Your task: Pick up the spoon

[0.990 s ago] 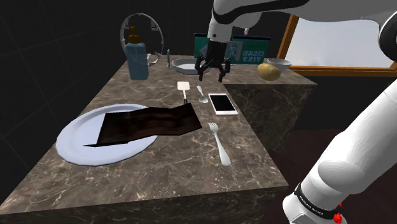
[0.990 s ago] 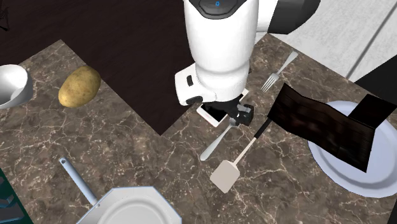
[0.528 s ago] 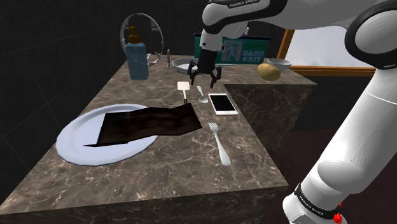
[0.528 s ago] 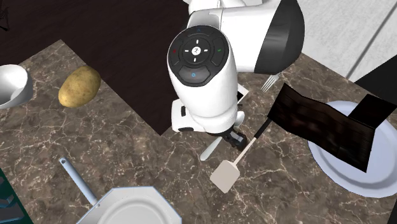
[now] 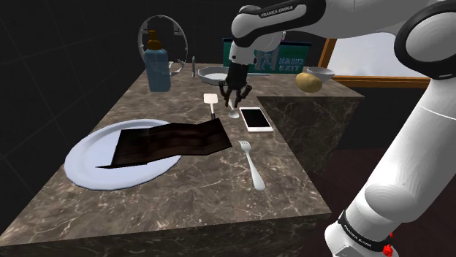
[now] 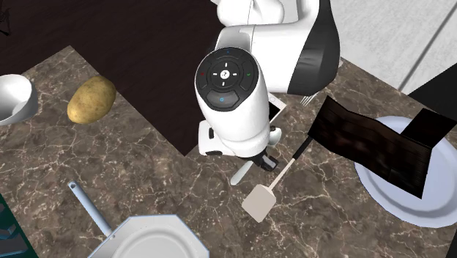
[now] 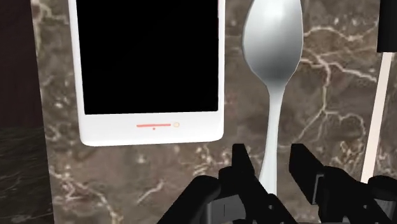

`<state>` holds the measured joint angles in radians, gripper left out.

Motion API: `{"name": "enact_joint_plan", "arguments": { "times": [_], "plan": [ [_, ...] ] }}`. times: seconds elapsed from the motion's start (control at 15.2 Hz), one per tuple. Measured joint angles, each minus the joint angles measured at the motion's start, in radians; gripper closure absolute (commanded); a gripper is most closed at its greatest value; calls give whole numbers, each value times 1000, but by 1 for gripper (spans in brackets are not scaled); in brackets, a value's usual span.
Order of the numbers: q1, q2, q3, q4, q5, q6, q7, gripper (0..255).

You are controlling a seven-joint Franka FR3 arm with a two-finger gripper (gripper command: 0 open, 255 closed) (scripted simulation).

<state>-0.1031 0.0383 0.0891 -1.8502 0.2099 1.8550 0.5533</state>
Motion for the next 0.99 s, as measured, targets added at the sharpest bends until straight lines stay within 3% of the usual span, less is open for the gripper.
{"name": "enact_joint_plan", "arguments": {
  "times": [0.53, 0.99],
  "plan": [
    [1, 1, 1, -1, 1, 1, 0, 255],
    [0, -1, 0, 74, -3, -76, 14, 255]
  ]
}}
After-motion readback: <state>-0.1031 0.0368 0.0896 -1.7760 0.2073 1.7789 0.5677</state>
